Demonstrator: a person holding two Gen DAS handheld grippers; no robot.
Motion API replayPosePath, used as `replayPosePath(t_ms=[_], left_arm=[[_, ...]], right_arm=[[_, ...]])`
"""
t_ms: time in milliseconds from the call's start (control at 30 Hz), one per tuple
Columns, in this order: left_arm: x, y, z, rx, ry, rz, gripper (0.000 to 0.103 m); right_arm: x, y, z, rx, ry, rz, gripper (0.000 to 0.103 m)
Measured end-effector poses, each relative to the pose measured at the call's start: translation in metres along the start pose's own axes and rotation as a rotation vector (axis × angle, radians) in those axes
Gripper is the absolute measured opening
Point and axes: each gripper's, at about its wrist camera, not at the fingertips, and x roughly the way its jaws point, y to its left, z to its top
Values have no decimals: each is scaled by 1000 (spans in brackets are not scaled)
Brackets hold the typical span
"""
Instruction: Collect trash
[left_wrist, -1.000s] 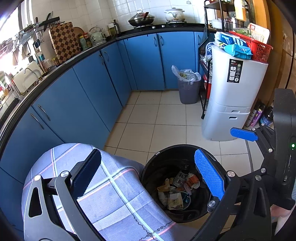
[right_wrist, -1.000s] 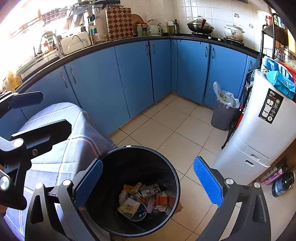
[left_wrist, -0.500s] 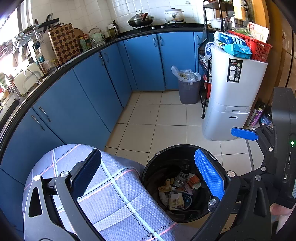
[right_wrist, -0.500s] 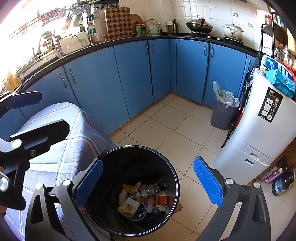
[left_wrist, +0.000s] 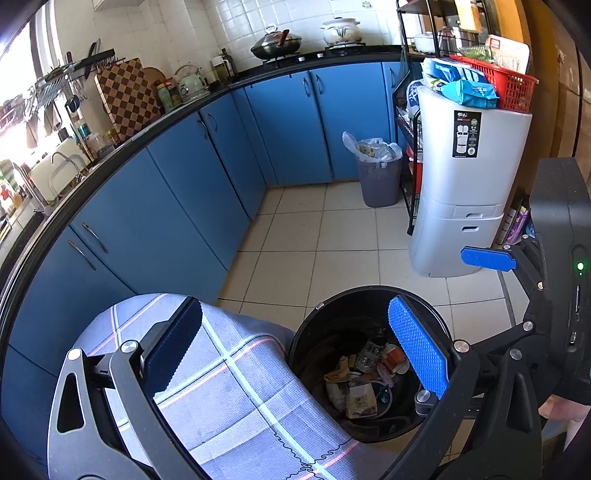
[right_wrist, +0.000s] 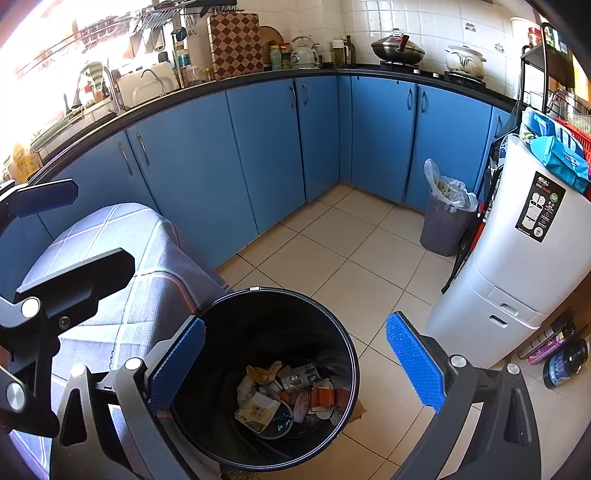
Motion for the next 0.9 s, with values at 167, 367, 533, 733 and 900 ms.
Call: replayPosePath(t_ms=[167,367,533,733,900], left_arm=[[0,1,-1,-1,-2,-4,100],[-2,0,-1,5,-5,-9,100],[-4,0,-1,-7,-15,-15,100],[-4,0,-1,-9,-12,-7,100],[-3,1,-2,-13,-1,-9,100]], right_arm=[[0,0,0,0,1,0,96],[1,1,-2,-1,1,-2,96],[2,1,-3,-2,4,-5,96],[2,1,-3,-2,4,-4,96],[2,1,-4,-7,5,-2,96]])
